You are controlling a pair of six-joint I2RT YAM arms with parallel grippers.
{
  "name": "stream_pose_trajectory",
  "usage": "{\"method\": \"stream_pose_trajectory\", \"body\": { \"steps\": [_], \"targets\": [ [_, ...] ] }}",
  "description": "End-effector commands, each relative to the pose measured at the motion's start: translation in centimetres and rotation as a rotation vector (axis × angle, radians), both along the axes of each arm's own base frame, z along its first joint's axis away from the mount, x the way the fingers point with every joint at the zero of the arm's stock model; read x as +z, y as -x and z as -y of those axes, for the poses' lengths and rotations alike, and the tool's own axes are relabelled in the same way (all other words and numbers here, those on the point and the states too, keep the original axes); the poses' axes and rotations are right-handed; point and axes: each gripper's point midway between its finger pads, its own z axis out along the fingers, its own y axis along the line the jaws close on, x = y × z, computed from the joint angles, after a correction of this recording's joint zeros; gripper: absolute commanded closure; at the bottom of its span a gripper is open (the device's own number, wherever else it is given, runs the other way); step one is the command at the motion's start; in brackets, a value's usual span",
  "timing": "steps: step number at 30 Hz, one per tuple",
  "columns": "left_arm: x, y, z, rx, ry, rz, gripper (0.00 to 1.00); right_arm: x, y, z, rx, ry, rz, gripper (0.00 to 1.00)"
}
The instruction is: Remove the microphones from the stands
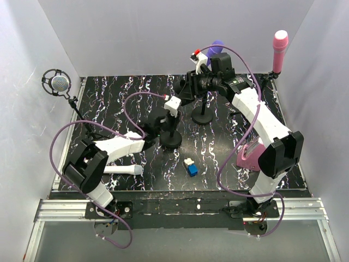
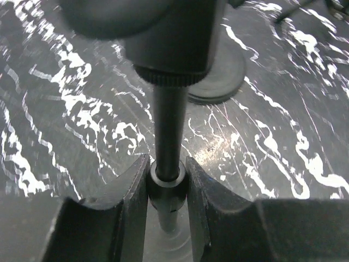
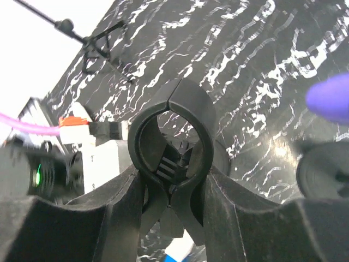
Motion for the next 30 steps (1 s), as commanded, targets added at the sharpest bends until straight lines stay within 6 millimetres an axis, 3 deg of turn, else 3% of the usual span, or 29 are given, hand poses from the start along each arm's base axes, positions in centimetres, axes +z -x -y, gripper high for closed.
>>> {"method": "stream_pose_trajectory", "body": {
  "steps": [1, 2, 3, 5, 7, 10, 14, 18, 22, 25, 28, 30],
  "targets": [
    [2.3, -2.1, -5.4, 0.634, 0.066, -0.019, 1.0, -1.5, 0.7, 0.7, -0.247, 0.069, -0.18, 0.99],
    [1.5, -1.6, -4.5, 0.592, 0.082, -0.055, 1.0, -1.7, 0.8, 0.6, -0.247, 0.073, -0.178, 0.99],
    [1.0, -1.2, -4.0, 0.544, 0.081, -0.071, 0.94, -1.9, 0.8, 0.7, -0.251, 0.077, -0.173, 0.99],
    [0.6, -0.3, -3.6, 0.458, 0.057, -0.071, 0.62, -2.1, 0.6, 0.9, -0.25, 0.093, -0.15, 0.99],
    [0.7, 0.4, -3.2, 0.345, 0.047, -0.074, 0.43, -2.2, 0.2, 1.2, -0.24, 0.114, -0.103, 0.99],
    [1.3, 1.4, -3.2, 0.173, 0.092, -0.089, 0.33, -1.8, 0.4, 0.8, -0.162, 0.103, -0.03, 0.99],
    [2.9, 4.7, -1.2, -0.203, 0.16, -0.092, 0.31, -1.0, 3.0, -0.8, 0.074, 0.04, 0.031, 0.99],
    [2.5, 6.7, -0.1, -0.473, 0.19, -0.13, 0.41, -0.6, 5.5, -1.5, 0.246, -0.017, 0.045, 0.99],
    [1.9, 6.4, 0.7, -0.54, 0.19, -0.108, 0.51, -0.4, 6.3, -1.8, 0.298, -0.041, 0.027, 0.99],
    [1.8, 5.9, 1.3, -0.559, 0.193, -0.106, 0.68, -0.4, 6.1, -1.8, 0.288, -0.035, 0.03, 0.99],
    [1.5, 5.3, 1.2, -0.537, 0.18, -0.098, 1.0, -0.6, 5.7, -1.7, 0.269, -0.021, 0.032, 0.99],
    [1.9, 3.7, 0.5, -0.389, 0.183, -0.098, 1.0, -0.6, 4.9, -1.4, 0.199, -0.006, 0.008, 0.99]
  ]
}}
